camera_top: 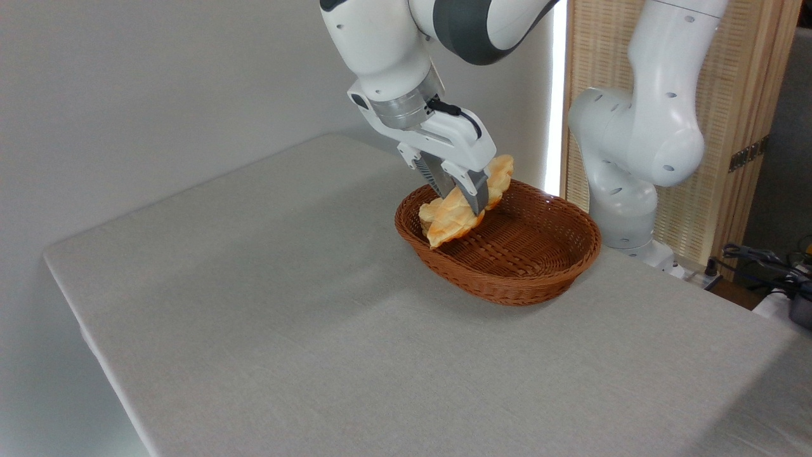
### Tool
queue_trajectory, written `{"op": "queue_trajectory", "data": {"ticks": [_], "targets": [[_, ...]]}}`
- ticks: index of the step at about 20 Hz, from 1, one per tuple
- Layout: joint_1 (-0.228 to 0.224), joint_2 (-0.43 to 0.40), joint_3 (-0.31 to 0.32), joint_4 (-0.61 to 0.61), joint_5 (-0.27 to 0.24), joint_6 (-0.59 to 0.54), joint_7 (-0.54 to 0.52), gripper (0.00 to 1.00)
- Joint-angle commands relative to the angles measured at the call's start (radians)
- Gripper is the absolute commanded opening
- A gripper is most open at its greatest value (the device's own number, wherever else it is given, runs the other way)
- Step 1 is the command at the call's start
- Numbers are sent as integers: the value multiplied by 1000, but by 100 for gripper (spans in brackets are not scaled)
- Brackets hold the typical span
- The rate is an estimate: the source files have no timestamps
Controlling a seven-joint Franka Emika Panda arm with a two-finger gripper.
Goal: Put bread into the basket
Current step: 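Lower the bread into the wicker basket beside the roll and release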
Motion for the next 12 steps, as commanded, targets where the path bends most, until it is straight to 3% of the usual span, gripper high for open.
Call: {"op": "queue_trajectory", "data": {"ticks": [1,4,8,12], "targets": [[-8,-10,1,-21,-3,-27,-2,61],[-13,13,0,-35,-5,-27,-2,64],[-42,36,1,-42,-6,-12,9,85],[-67,65,0,-42,-6,13,7,95]]}}
